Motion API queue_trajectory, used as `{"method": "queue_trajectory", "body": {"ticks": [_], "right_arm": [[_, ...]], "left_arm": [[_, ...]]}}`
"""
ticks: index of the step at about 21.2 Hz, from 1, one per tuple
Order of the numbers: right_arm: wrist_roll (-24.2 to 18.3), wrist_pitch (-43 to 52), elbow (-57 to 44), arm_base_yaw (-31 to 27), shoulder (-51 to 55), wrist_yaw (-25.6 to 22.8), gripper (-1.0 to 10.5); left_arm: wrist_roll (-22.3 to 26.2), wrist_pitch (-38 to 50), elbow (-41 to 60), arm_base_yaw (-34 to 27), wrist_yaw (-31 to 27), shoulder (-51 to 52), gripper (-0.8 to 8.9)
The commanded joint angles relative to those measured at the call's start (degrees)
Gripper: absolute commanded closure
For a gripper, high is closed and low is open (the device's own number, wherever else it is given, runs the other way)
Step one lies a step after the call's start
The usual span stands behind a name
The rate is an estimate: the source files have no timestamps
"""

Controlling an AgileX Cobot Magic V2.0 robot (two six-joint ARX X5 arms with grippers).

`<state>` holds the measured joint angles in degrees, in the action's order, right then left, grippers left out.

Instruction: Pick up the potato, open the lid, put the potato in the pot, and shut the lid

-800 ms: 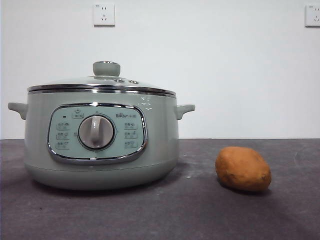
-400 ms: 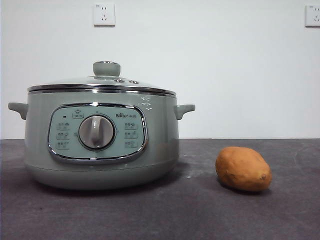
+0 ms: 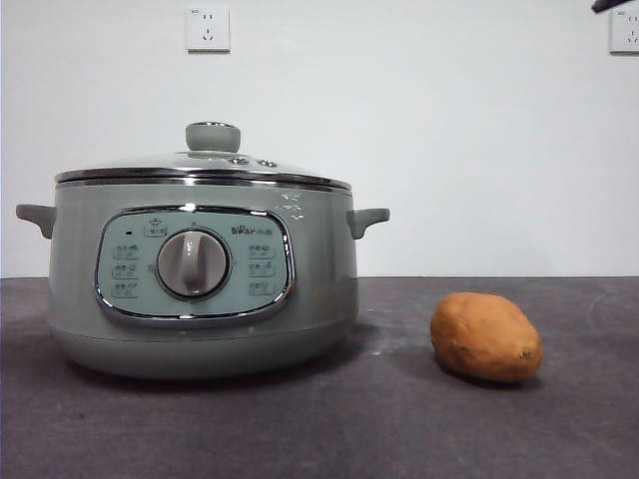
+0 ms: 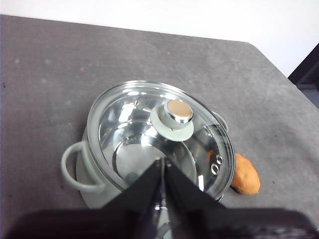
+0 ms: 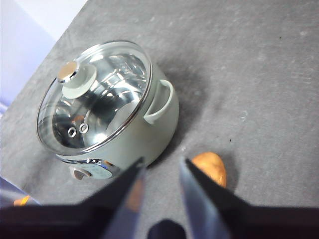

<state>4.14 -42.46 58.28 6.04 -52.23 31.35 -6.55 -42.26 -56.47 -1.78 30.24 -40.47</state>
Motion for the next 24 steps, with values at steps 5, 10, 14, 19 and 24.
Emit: {"method": "queue_trajectory", "body": {"ticks": [5,10,14,19,24], "right_arm": [[-0.09,0.17,0.15,0.11,-1.11,-0.33,4.1],[2.36,0.07,0.17,6.36,-3.02,-11.34,4.1],[4.52,0.07,0.17,16.68,-8.79,-23.89,4.1],[5.57,2.73,0.17,24.0,-21.68,-30.42,4.1],[6.47,8.26,0.17,24.9,-33.99,-31.34,4.2]], "left_arm": [[1.01,2.54,-0.09,-0.15,0.15,-0.66,3.77],[0.55,5.2,-0.09,0.07,0.24,-0.66,3.77],[0.57,5.18,-0.09,0.98,0.2,-0.66,3.77],[0.33,5.14,-0.09,1.51,0.13,-0.66,3.77],[0.33,4.96,-0.09,1.51,-0.02,-0.66,3.77]]}}
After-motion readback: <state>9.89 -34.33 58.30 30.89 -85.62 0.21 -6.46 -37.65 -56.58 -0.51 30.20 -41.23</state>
